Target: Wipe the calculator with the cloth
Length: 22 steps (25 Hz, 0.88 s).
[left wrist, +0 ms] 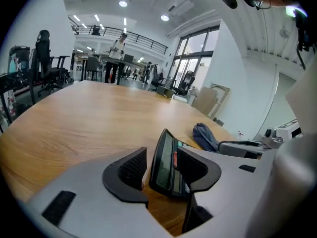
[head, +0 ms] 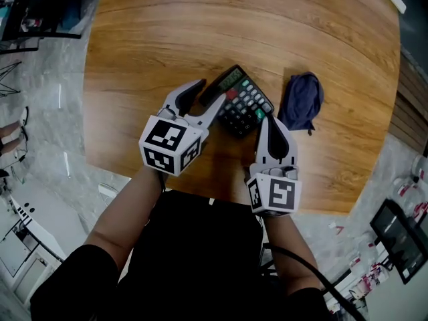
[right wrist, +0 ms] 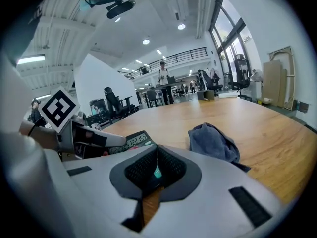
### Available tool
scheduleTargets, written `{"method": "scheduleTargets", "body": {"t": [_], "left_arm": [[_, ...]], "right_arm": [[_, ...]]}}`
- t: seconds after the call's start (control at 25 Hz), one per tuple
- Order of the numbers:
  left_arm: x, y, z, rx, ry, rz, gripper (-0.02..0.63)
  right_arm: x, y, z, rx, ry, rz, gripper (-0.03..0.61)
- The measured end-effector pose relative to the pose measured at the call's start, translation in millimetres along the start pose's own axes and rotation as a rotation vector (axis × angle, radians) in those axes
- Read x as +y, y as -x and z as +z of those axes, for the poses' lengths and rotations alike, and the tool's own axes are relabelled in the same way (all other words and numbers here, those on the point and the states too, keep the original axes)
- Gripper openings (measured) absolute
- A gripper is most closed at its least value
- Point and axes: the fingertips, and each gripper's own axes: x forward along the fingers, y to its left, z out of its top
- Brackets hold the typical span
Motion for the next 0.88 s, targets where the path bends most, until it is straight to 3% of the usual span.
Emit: {"method": "scheduleTargets", "body": {"t": [0.24, 0.4, 0.64, 0.8, 0.88], "left_arm": [[1, -10, -6, 0.024, 0.091, -0.034, 0.121], [2, -10, -5, 0.003, 0.123, -0.053, 0.103], [-4, 1, 2, -0.079, 0.255, -0.106, 0.063], [-9, 7, 7, -0.127, 0.340, -0.142, 0.046], [-13, 9, 9, -0.143, 0.358, -0.149, 0.044]], "right_arm": [[-7, 5, -2, 0.005, -0.039, -0.016, 0.016], [-15, 6, -2, 0.009, -0.056, -0.036, 0.017], [-43, 1, 5, 0.036, -0.031, -0.058, 0.017], [-60, -1, 13, 0.058, 0.043, -0.094, 0.018], [-67, -4, 13, 0.082, 0.067, -0.104, 0.067]]}}
